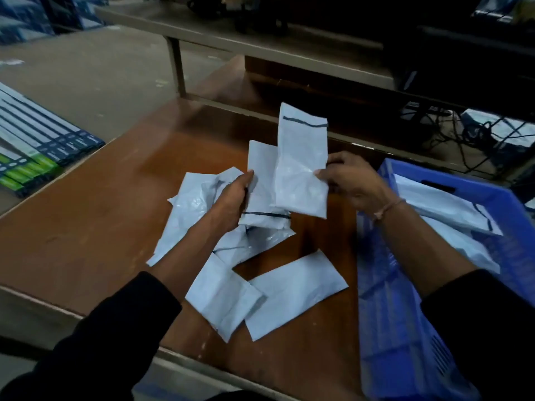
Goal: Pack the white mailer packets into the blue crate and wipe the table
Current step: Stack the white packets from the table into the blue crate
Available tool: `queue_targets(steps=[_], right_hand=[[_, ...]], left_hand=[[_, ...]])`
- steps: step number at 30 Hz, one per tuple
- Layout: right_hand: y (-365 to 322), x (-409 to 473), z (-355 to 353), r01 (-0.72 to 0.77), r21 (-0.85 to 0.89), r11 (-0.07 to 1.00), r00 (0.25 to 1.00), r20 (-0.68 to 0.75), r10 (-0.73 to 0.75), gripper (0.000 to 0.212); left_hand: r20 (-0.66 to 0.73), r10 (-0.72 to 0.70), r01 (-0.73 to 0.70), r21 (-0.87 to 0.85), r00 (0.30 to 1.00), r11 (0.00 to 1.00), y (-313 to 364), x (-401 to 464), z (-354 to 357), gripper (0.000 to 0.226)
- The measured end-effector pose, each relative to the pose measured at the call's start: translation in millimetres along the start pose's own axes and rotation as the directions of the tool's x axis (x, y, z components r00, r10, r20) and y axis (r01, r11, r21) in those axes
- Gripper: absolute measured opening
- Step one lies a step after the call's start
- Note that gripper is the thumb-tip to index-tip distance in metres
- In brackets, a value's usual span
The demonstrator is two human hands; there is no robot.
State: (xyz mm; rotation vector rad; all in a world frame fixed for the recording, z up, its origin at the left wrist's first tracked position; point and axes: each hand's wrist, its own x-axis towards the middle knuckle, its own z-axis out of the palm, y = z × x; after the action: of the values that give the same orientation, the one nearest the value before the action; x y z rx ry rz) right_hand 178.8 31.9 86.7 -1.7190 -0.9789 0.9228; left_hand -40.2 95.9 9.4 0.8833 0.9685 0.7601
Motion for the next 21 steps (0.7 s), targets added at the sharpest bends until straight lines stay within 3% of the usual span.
queue_targets(steps=[4,7,9,12,14,17,19,21], right_hand=[[20.0,-20.8,-21.6,0.013,-0.144,0.989,0.997,-0.074,-0.024,0.038],[29.3,-32.3,-49.9,0.005,-0.133,0.991,0.990,-0.142,-0.024,0.045],[31.2,-43.1,-72.1,0.015,-0.155,0.988,0.985,-0.167,-0.041,0.053],[29.3,-63.0,-107.5,0.057,-0.240,0.969,0.977,-0.187,-0.103,0.046],[31.8,-72.7,-134.3,0.115,-0.345,0.932,0.946,-0.248,-0.209,0.050],[34.0,-87.3,-178.7,0.206,-0.550,0.810,0.828,-0.344,-0.444,0.085],[34.0,-95.4,-210.0,0.289,-0.663,0.691,0.750,-0.292,-0.594,0.097],[32.9,-104.7,-241.3,0.373,-0.694,0.616,0.724,-0.198,-0.661,0.103]], left_hand=[[0.177,0.044,-0.043,-0.011,0.983,0.999,-1.8,-15.6,52.2,0.069],[0.294,0.064,-0.092,0.081,0.954,0.992,-2.1,-30.2,84.7,0.051],[0.329,0.135,-0.218,0.229,0.934,0.949,-3.1,-34.1,101.8,0.033],[0.372,0.199,-0.341,0.370,0.907,0.864,0.1,-39.9,125.8,0.052],[0.421,0.196,-0.387,0.437,0.886,0.812,6.4,-43.7,142.5,0.066],[0.543,0.196,-0.510,0.520,0.816,0.685,17.9,-48.4,172.6,0.072],[0.645,0.170,-0.614,0.563,0.745,0.554,24.2,-55.8,199.8,0.075],[0.729,0.122,-0.692,0.563,0.673,0.452,28.0,-63.2,228.6,0.077]])
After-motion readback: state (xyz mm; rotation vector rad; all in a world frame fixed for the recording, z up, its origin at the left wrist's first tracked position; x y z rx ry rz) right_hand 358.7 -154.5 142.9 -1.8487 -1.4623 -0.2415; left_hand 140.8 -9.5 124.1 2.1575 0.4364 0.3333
